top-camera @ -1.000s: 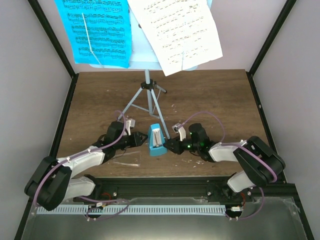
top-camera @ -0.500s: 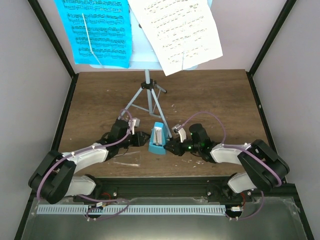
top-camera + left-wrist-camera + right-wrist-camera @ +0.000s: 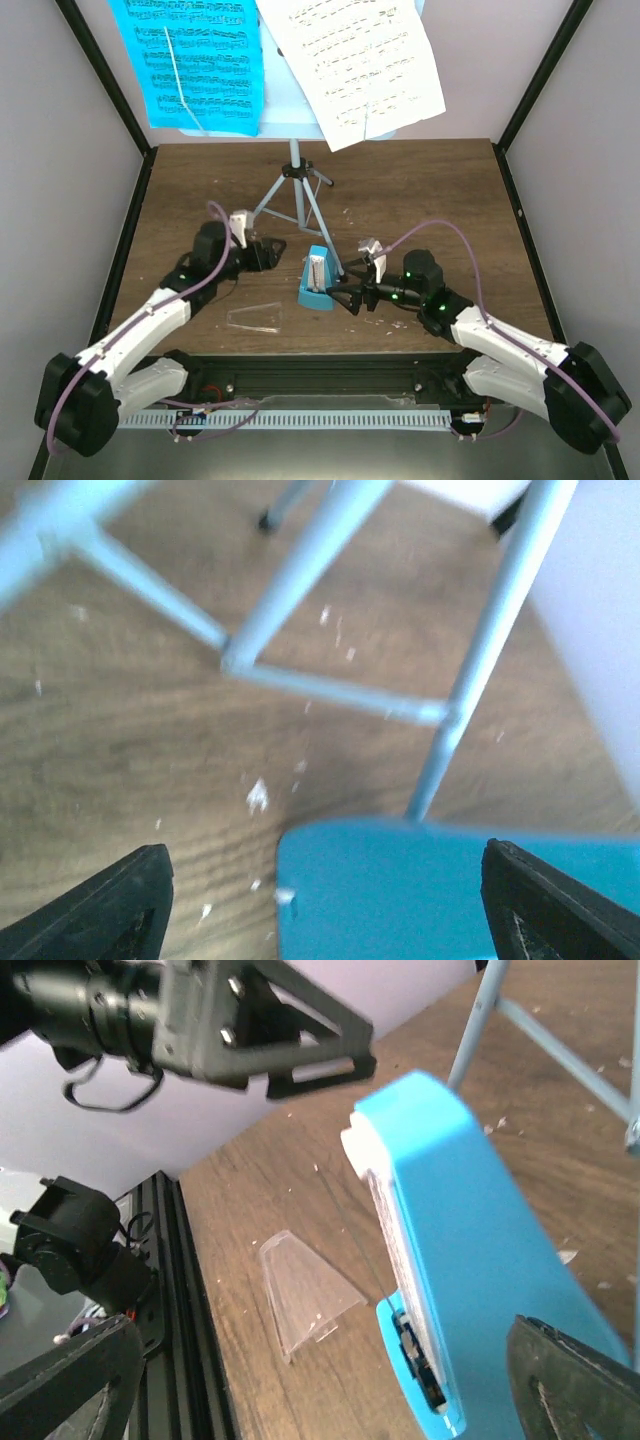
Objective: Pack up the instrument practice props
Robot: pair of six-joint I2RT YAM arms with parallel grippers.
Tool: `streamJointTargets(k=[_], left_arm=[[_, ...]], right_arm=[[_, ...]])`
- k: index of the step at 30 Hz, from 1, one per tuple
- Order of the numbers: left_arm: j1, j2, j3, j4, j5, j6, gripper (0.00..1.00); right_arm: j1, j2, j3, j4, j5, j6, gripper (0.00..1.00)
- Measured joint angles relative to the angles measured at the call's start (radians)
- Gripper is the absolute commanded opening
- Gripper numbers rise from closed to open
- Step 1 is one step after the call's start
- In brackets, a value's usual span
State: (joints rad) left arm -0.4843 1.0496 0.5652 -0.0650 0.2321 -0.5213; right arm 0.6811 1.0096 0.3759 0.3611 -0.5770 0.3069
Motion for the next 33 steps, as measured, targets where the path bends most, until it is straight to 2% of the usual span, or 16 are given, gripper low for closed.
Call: streamJointTargets(k=[3,6,10,14,18,26,33], left_arm=[[0.039,-0.037,0.125,-0.101,0.011,0.038,0.94],[0.077,-0.018,0.307,-0.188,0.082,0.102,0.96],[0.134,0.024,0.493,-0.259,0.169,0.162,0.97],[0.210,-0.019,0.443,-0.227,0.219,0.184,0.98],[0.268,-0.072,0.373,-0.245,0.187,0.253,1.00],[0.275,-0.082,0.373,-0.278,0.102,0.377,1.00],[0.277,-0.081,0.373,-0.282,0.088,0.398,1.00]], right_arm=[[0.000,-0.031,0.037,-0.044,0.021,-0.027,1.00],[0.000,0.000,0.113,-0.080,0.024,-0.062,1.00],[0.000,0.058,0.179,-0.048,0.006,-0.124,1.00],[0.000,0.103,0.181,0.013,-0.007,-0.197,1.00],[0.000,0.169,0.189,0.048,-0.035,-0.268,1.00],[0.000,0.268,0.186,0.150,-0.049,-0.386,0.99],[0.000,0.350,0.186,0.206,-0.020,-0.424,0.88]])
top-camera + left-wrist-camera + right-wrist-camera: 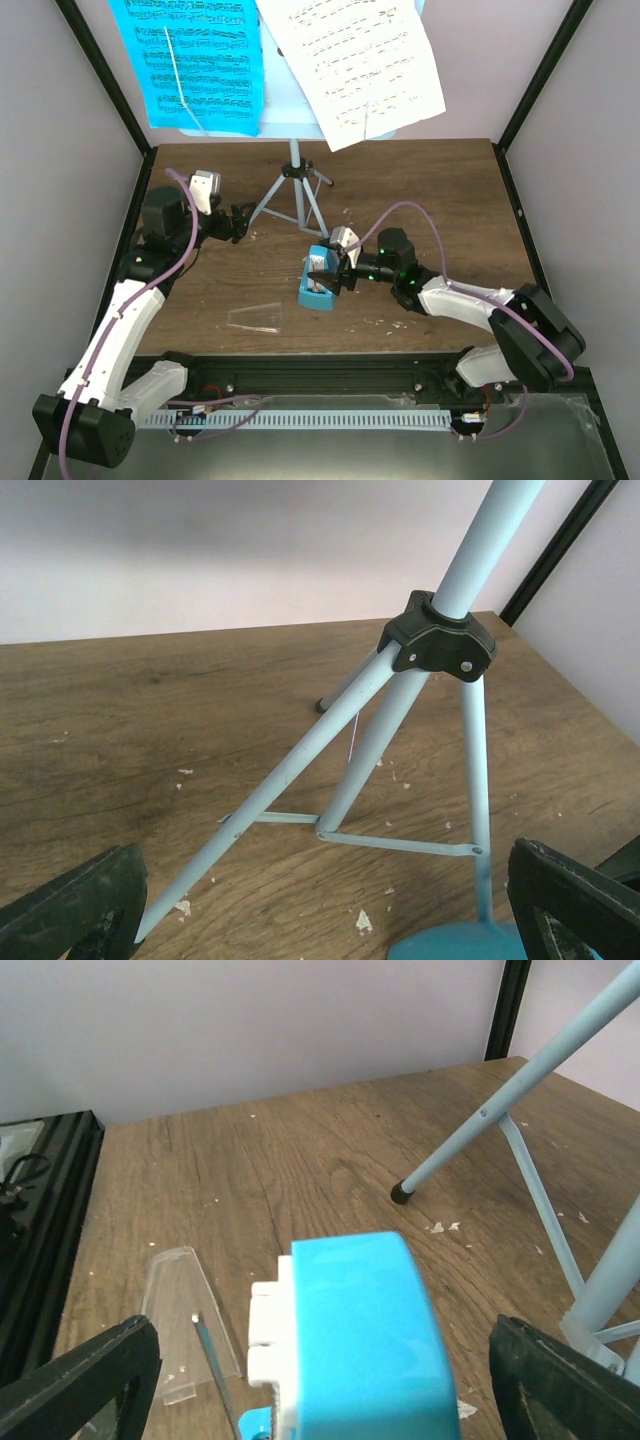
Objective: Pack up the instrument practice props
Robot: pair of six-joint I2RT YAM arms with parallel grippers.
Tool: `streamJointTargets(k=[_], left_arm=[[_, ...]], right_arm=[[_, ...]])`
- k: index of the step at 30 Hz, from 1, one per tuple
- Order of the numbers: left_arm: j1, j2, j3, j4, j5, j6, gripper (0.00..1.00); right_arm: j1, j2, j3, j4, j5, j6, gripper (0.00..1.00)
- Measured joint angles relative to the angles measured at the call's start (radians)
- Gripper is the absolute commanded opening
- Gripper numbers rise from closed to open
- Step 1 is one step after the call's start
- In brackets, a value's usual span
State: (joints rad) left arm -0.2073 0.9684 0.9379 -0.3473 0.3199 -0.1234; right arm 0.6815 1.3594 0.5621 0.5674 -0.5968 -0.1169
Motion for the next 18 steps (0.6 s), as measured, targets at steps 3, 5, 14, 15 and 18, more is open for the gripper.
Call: streamJointTargets(k=[3,5,14,15,18], left_arm=[[0.000,0.000,-0.001,0.000,0.000,0.002,1.00],[0.000,0.000,-0.002,0.000,0.000,0.003,1.00],[0.000,0.000,-0.003,0.000,-0.006,0.007,1.00],[0.000,-0.001,-0.003,0.000,-0.010,0.008,1.00],[0.000,-0.001,-0.003,0.000,-0.021,0.010,1.00]], right_arm=[[0.000,0.020,0.000,0.012,0.019,-0.006,0.84],[0.000,0.025,0.000,0.018,0.029,-0.006,0.81],[0.000,0.031,-0.013,0.045,0.080,-0.006,0.73],[0.000,0.031,-0.018,0.049,0.082,-0.005,0.72],[0.000,0.031,-0.036,0.061,0.085,-0.003,0.70]])
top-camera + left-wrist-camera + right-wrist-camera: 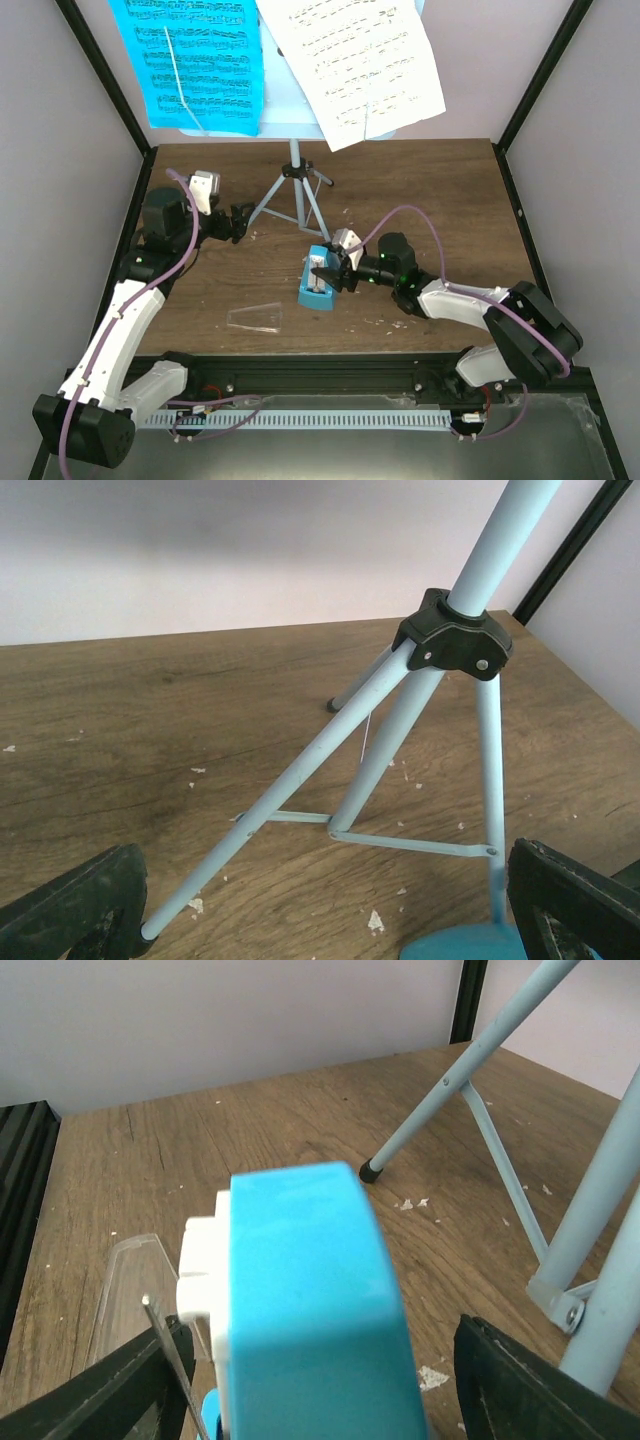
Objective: Pack up the instrument practice props
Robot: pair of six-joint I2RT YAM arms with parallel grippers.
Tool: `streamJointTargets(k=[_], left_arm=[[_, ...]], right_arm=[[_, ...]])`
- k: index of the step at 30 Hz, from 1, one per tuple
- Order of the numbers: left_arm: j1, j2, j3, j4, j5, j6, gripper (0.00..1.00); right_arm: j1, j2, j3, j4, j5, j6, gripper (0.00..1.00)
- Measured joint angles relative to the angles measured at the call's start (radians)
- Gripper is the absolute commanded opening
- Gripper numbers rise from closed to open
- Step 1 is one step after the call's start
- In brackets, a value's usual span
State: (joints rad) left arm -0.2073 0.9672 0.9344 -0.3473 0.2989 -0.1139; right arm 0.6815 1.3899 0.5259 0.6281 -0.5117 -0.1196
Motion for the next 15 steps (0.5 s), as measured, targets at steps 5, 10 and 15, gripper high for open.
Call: streamJointTargets(k=[5,10,15], left_arm=[[0.000,0.000,-0.001,0.000,-0.008,0.004,1.00],[0.000,0.000,-0.002,0.000,-0.014,0.007,0.99],[0.000,0.000,-0.003,-0.001,-0.026,0.007,0.99]], right_arm=[[0.000,-0.003,-0.026,0.006,0.000,0.005,0.68],[0.000,-0.021,-0.043,0.011,0.002,0.008,0.67],[0.000,-0.023,-0.043,0.011,0.002,0.012,0.65]])
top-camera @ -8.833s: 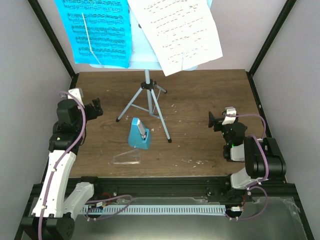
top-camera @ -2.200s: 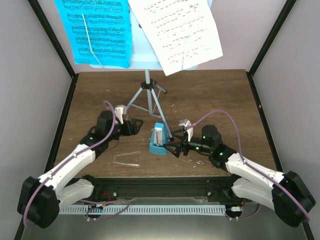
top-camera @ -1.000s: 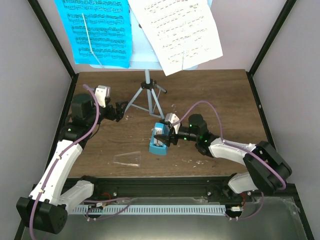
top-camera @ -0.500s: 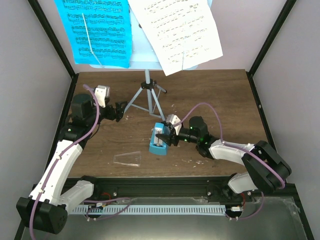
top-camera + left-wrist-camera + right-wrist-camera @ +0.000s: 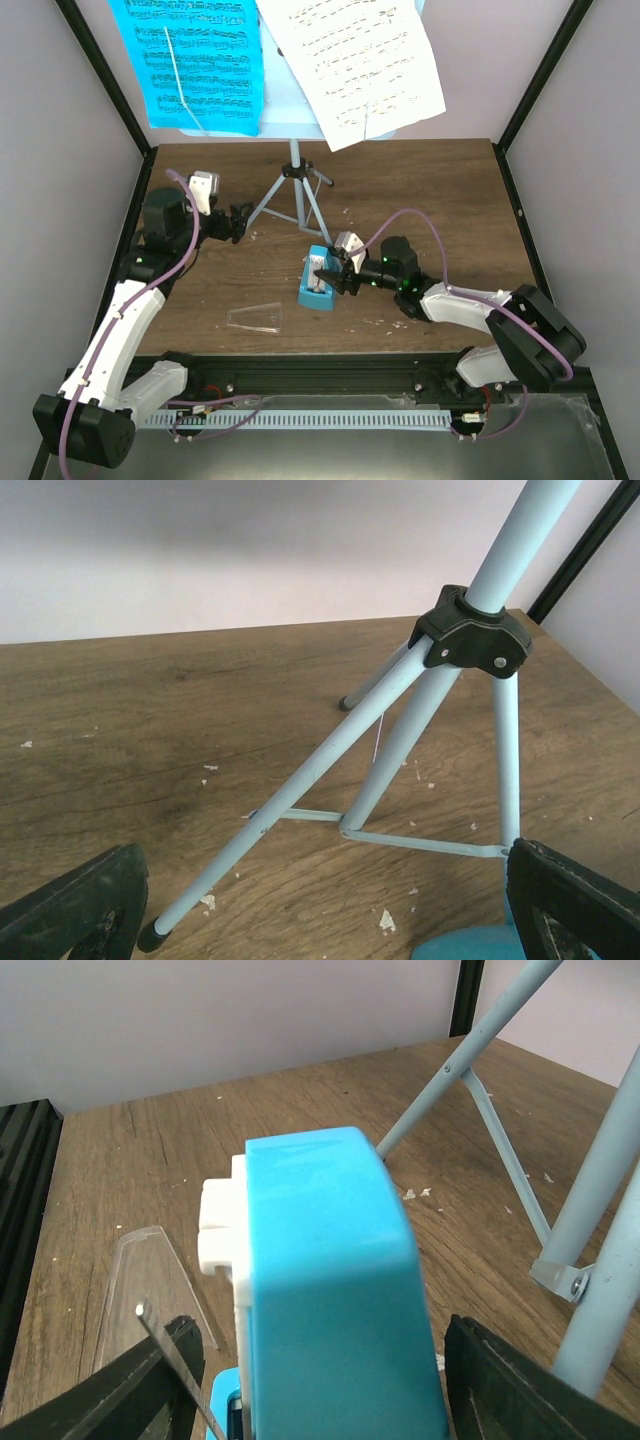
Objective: Pack up the instrument practice props
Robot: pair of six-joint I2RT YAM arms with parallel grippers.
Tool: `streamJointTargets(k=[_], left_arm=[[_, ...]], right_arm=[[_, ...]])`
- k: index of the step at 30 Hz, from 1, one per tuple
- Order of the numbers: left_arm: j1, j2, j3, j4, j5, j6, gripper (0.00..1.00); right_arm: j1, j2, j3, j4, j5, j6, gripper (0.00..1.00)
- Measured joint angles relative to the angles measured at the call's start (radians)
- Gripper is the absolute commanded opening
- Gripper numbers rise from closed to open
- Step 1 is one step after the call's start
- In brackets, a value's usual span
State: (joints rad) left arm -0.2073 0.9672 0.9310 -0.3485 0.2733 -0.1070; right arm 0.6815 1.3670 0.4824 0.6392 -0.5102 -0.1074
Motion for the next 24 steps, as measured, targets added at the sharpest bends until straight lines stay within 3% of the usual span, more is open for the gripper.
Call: streamJointTargets(k=[24], left_arm=[[0.000,-0.021,-0.006,-0.005,-0.029,0.003,0.99]], right_arm=[[0.000,0.038,0.020,-0.001,0.013,0.050,0.61]])
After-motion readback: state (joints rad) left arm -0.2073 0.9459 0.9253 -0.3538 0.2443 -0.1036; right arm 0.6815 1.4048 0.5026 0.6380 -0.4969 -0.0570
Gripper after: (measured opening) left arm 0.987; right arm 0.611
